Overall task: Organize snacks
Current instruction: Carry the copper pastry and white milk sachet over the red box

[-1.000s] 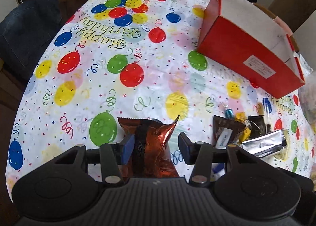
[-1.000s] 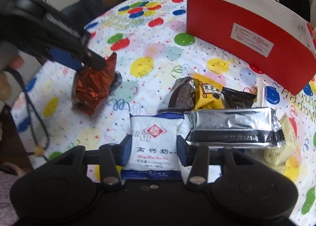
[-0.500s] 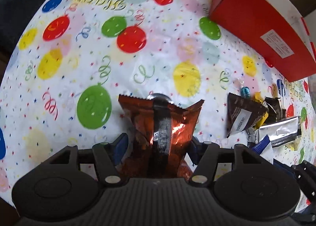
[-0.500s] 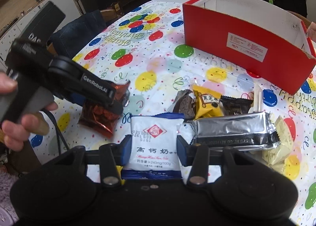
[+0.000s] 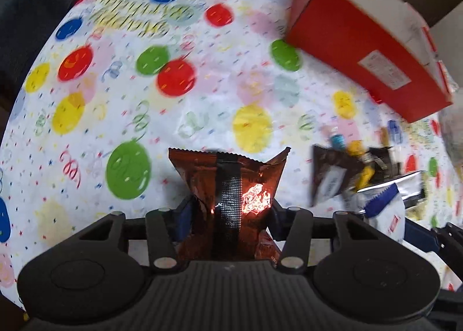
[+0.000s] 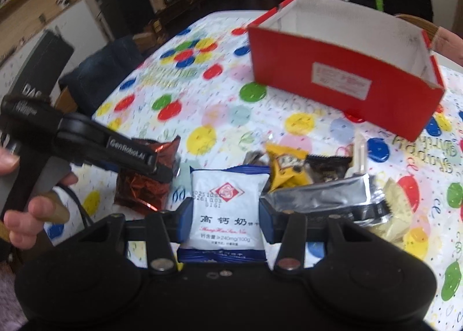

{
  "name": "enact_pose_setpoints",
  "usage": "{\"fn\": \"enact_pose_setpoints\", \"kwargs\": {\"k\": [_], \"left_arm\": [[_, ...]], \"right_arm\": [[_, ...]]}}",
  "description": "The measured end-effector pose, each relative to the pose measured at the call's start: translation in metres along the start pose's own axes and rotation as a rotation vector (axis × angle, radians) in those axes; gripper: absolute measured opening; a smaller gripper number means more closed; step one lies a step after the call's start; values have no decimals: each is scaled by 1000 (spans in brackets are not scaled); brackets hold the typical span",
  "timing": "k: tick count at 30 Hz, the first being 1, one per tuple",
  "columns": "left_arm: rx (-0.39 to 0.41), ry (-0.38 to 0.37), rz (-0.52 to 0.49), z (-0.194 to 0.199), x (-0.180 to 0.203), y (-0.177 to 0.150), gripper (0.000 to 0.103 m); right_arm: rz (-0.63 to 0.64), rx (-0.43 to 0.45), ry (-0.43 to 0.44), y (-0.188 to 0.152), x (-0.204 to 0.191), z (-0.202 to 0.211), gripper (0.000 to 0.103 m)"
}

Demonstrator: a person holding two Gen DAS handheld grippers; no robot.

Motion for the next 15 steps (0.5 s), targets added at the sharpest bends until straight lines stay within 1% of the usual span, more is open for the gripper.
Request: {"fn": "enact_pose_setpoints", "kwargs": {"k": [4, 8, 12, 15], "left_arm": [[27, -47, -34, 17, 24, 17, 49], [40, -98, -67, 33, 49, 43, 49], [96, -105, -103, 50, 74, 76, 49], [115, -116, -115, 58, 90, 103, 49]], "right_arm": [[-72, 57, -4, 21, 17, 18, 45], [-127, 121, -30, 53, 43, 35, 45], [-170, 182, -57, 86, 71, 46, 45], [-168, 220, -83, 107, 88, 51, 45]]}}
Point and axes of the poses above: each gripper's, at about its wrist camera, not at the fingertips, and z roughly against the way its jaws point, x to its right, y to its top, the point moved 3 cm from there along -z, roughly the way its jaws point, and after that the axes turned 4 degrees about -z, right-handed, at the moved point
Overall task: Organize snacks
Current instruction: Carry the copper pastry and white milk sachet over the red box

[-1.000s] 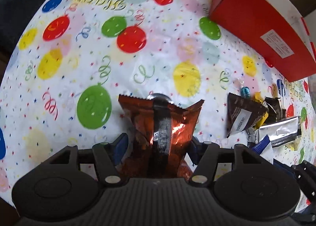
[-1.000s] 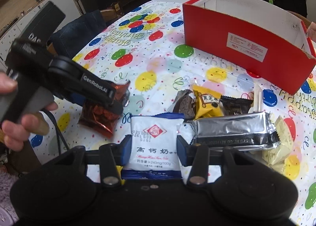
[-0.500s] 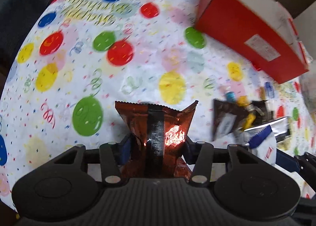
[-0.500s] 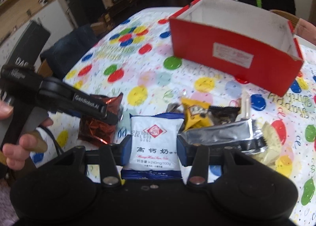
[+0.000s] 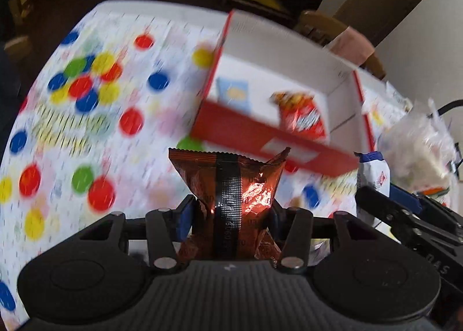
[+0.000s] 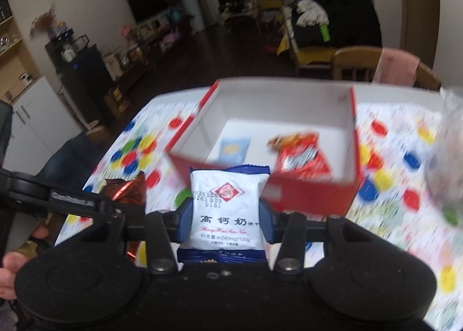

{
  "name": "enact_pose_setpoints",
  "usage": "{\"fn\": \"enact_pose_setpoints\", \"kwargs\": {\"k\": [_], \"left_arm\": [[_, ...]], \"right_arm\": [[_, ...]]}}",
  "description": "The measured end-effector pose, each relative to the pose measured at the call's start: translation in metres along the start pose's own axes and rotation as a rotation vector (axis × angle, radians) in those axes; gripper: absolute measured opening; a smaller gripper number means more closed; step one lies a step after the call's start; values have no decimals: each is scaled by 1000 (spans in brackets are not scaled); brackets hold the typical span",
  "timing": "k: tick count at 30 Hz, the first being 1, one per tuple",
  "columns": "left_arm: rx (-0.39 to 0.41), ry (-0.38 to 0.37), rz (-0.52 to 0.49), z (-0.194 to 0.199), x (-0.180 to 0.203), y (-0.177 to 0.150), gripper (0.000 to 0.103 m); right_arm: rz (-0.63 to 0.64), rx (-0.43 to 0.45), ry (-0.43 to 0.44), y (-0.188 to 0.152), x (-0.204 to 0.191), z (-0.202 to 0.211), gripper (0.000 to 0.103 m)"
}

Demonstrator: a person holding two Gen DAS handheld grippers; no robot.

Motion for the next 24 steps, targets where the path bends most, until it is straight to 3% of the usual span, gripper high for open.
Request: {"fn": "enact_pose_setpoints", "kwargs": {"k": [12, 24], "left_arm": [[21, 61, -61, -28, 48, 104, 49], [-70, 148, -100, -109, 66, 156, 49]], "right_arm": [[4, 19, -63, 77, 44, -47, 45], [0, -104, -131, 102, 77, -132, 45]]}}
Point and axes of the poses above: each gripper's, at about its wrist camera, not at the fingertips, and z roughly against the way its jaws point, x to its right, y to its top, the point moved 3 cm from there along -z, roughly the way its jaws point, and after that the axes turned 4 degrees about -z, right-handed, at the moved point
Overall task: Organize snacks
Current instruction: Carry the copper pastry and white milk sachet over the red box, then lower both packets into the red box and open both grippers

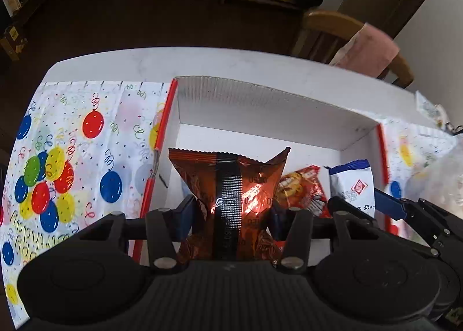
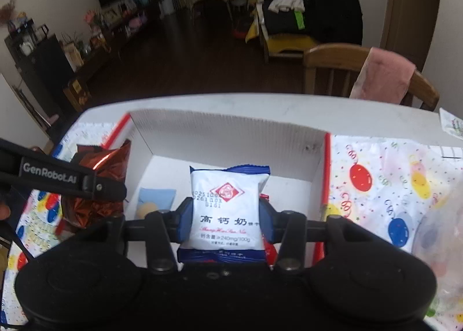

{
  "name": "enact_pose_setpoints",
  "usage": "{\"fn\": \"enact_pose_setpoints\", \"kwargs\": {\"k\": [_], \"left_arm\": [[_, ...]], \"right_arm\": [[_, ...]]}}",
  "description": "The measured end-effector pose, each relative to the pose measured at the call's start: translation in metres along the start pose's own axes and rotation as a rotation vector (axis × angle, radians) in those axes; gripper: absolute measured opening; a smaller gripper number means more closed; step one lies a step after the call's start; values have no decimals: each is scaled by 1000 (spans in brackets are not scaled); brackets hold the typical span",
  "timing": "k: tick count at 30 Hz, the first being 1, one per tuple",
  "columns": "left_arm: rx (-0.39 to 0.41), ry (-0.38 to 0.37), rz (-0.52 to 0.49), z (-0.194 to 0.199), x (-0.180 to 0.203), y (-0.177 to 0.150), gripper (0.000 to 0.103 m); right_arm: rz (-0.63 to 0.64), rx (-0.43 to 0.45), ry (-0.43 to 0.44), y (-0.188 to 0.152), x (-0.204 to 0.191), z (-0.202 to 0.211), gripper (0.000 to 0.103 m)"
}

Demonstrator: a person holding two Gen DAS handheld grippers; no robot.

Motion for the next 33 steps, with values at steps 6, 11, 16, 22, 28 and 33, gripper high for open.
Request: {"fn": "enact_pose_setpoints", "kwargs": {"k": [6, 11, 16, 22, 28, 33], "left_arm": [[-67, 63, -12, -39, 4, 10, 49], [-130, 89, -19, -65, 1, 10, 49], [-171, 109, -61, -78, 7, 10, 50], [-174, 107, -59, -80, 7, 9, 50], [-156, 83, -55, -72, 4, 2, 50], [-107, 49, -47, -53, -1, -6, 50]], "right_arm": [[52, -74, -25, -2, -7, -36, 45], [82, -126, -40, -8, -10, -54, 45], [115, -171, -58, -12, -17, -64, 45], [94, -199, -50, -14, -16, -67, 47], [80, -186, -33, -12, -11, -61, 48], [75, -158, -21, -14, -11, -44, 50]]}}
Point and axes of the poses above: each gripper's, at about its wrist camera, not at the fingertips, and z roughly against the way its jaws point, x to its right, y to its top, the point moved 3 cm from there along -z, roughly the way its jaws point, and after that the axes turned 4 degrees about -z, right-handed, at the moved point
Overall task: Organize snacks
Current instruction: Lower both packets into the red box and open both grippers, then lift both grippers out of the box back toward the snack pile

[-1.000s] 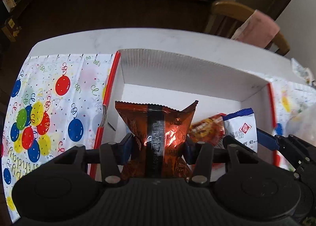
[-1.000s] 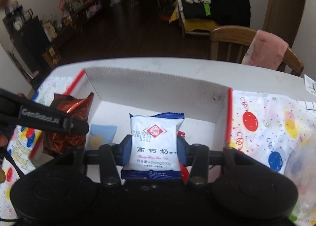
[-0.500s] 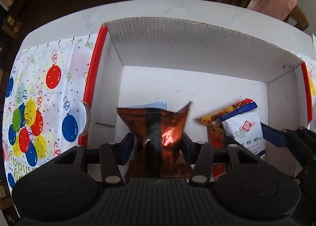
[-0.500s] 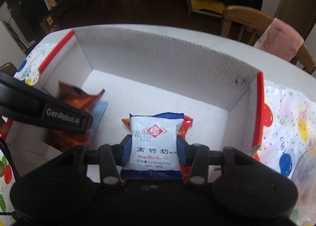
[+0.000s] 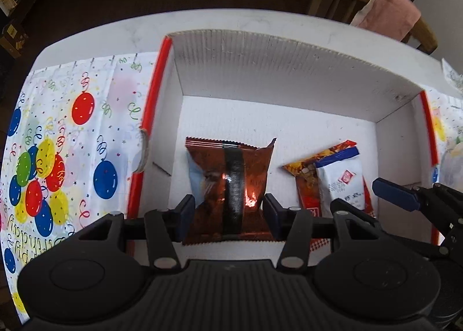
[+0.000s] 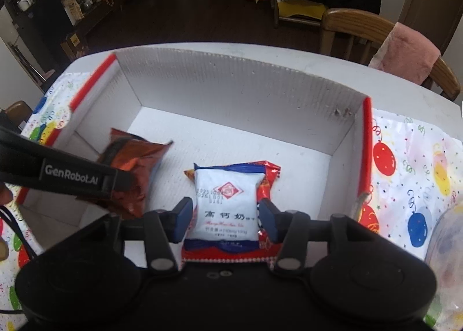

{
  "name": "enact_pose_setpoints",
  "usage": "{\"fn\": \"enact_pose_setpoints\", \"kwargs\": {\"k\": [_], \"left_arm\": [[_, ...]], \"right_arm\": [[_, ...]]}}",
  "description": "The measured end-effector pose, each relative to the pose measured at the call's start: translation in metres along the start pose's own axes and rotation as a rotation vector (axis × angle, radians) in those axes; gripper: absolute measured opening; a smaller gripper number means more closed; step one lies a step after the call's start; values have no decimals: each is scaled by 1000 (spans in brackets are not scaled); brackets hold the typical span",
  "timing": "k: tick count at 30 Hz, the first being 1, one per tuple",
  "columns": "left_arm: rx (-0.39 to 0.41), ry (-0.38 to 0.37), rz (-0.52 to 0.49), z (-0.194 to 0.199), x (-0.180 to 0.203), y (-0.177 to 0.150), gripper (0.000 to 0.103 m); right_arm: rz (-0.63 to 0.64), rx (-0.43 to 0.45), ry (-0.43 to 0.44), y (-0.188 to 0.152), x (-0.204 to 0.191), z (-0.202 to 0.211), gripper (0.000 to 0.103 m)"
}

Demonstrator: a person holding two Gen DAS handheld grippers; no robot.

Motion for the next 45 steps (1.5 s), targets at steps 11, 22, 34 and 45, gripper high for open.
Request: {"fn": "enact_pose_setpoints", "kwargs": {"k": [11, 22, 34, 45], "left_arm": [[113, -69, 0, 55, -6, -35, 50], [233, -112, -33, 116, -15, -89, 50], [360, -118, -23, 155, -43, -178, 59], [390, -71, 38, 147, -60, -259, 75]], "right_arm": [[2, 94, 38, -14, -14, 63, 55], [25, 199, 78, -49, -37, 128, 61], [15, 278, 110, -120, -53, 172, 69], [-63, 263, 104, -187, -60, 174, 83]]}}
Point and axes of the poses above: each gripper's, at about its wrist camera, not at the fingertips, and z roughly against the way its jaws point, x to its right, y to its top, the point moved 3 cm from there along -z, roughly the way its jaws point, and after that the axes turned 4 degrees about -z, right-handed, at the moved point
